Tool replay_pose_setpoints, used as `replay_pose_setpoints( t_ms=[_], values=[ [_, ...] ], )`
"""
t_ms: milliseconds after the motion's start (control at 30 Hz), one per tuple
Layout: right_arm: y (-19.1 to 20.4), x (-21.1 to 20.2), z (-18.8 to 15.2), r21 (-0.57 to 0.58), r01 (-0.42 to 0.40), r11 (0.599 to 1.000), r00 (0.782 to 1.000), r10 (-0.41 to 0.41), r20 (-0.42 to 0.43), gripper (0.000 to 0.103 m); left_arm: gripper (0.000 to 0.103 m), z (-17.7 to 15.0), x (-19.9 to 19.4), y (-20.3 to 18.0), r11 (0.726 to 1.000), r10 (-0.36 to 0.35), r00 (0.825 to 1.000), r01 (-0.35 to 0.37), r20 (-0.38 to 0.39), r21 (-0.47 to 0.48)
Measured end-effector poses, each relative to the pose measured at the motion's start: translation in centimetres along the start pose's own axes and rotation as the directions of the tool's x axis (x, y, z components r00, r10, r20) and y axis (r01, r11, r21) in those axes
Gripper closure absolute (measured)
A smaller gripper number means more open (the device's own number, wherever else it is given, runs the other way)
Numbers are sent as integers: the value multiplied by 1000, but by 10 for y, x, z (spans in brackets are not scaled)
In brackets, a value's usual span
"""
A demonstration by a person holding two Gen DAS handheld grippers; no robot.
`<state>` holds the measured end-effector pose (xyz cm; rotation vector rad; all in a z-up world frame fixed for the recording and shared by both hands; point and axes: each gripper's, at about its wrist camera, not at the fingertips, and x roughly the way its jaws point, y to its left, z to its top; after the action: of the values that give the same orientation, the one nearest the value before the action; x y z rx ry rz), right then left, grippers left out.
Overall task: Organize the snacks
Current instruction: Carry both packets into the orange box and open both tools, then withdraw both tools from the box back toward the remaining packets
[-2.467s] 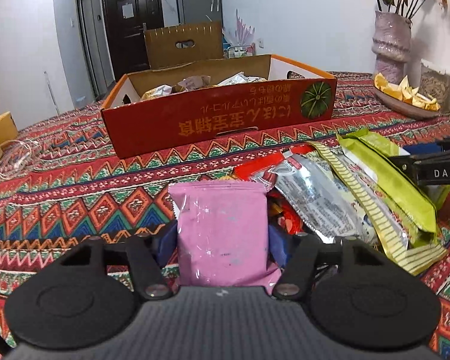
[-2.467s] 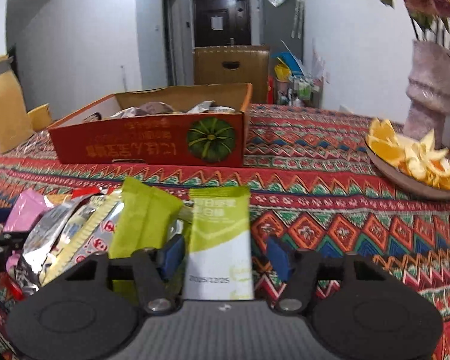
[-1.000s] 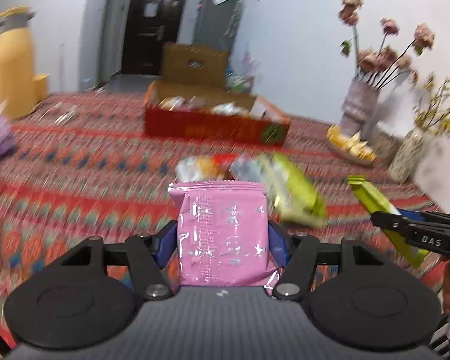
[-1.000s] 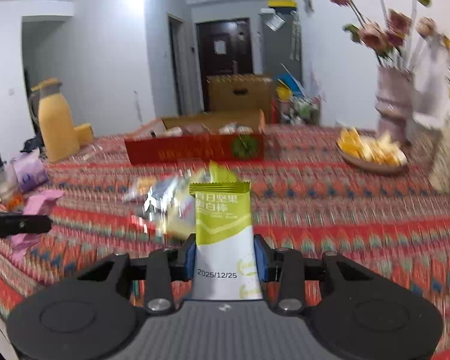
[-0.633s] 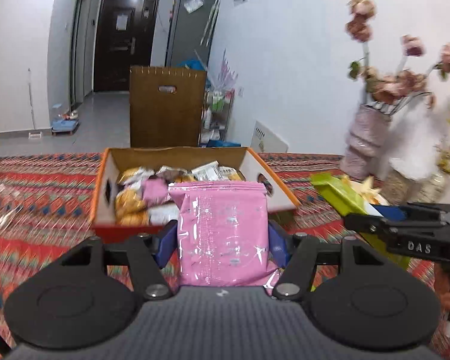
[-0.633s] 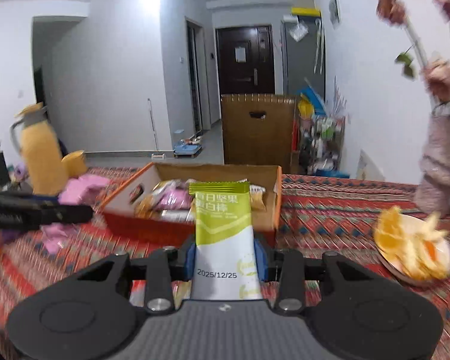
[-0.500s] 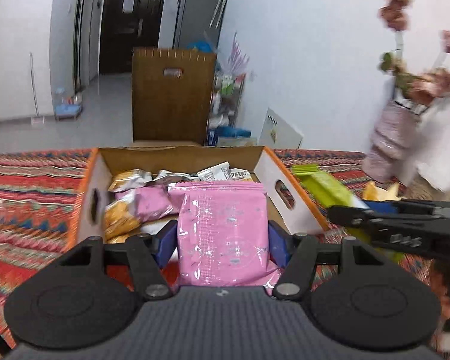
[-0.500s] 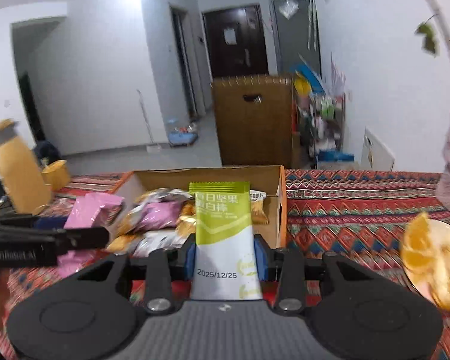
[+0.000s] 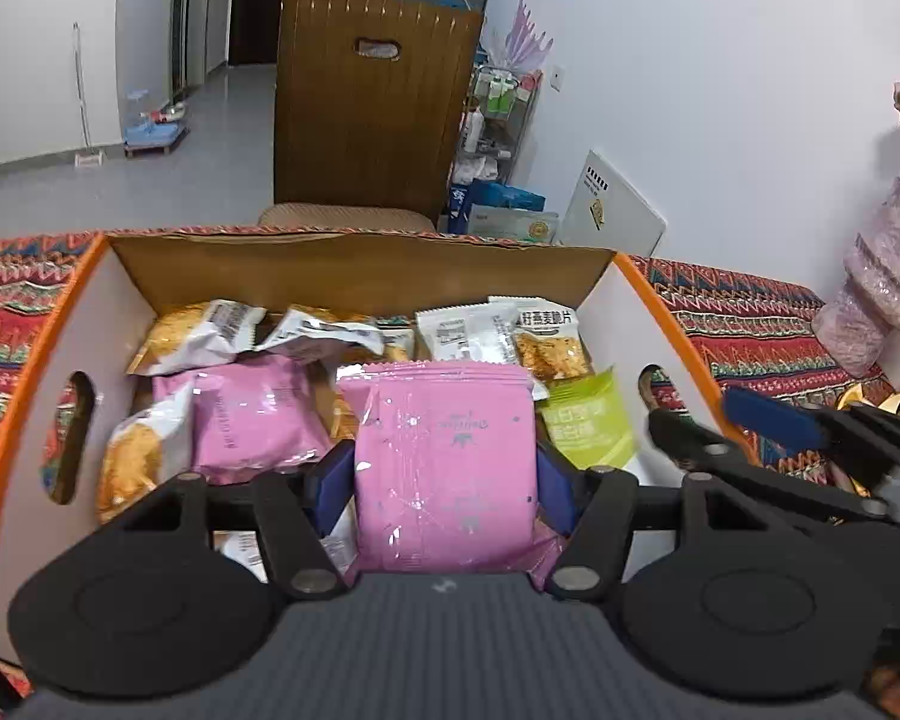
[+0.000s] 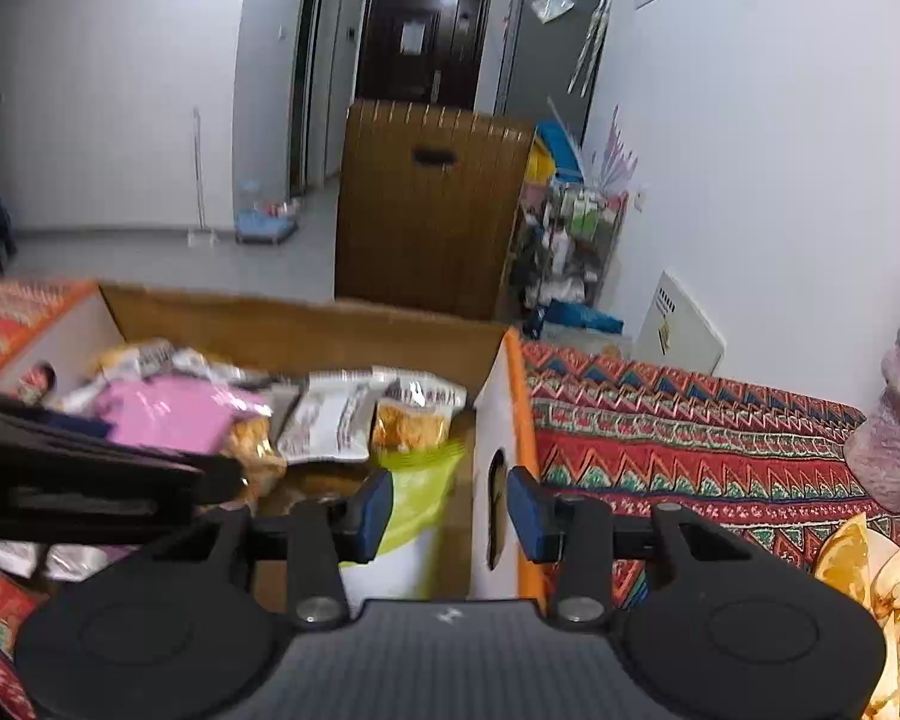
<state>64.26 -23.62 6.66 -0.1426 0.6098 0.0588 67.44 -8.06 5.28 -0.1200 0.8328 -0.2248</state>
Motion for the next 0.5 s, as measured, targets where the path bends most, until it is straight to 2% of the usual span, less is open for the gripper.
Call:
replay_pose_setpoints(
  t_ms=[100, 167, 200, 233, 300, 500],
  values=[
    [-16, -19, 7, 58, 5, 998, 998, -8, 55, 41, 40, 2, 4, -14, 1000, -27, 999, 27, -21, 0],
    [-28, -33, 12, 84, 0, 996, 997, -6, 75, 38, 35, 1, 4, -27, 999, -33, 999, 33, -3, 22],
    [-32, -40, 14, 86, 4, 996, 996, -11, 85, 38, 23, 1, 2, -31, 999, -30, 999, 30, 13, 31],
    [-36, -44, 15, 84, 12, 996, 996, -20, 91, 38, 16, 1, -1, -35, 999, -24, 999, 23, 25, 37],
    [-43, -55, 16, 83, 10, 997, 995, -17, 95, 32, 15, 0, -9, -37, 997, -47, 998, 44, 35, 61],
    [-55, -91, 17, 85, -27, 996, 993, 17, 117, 30, 15, -4, -68, -24, 996, -10, 997, 3, 75, 84]
  ],
)
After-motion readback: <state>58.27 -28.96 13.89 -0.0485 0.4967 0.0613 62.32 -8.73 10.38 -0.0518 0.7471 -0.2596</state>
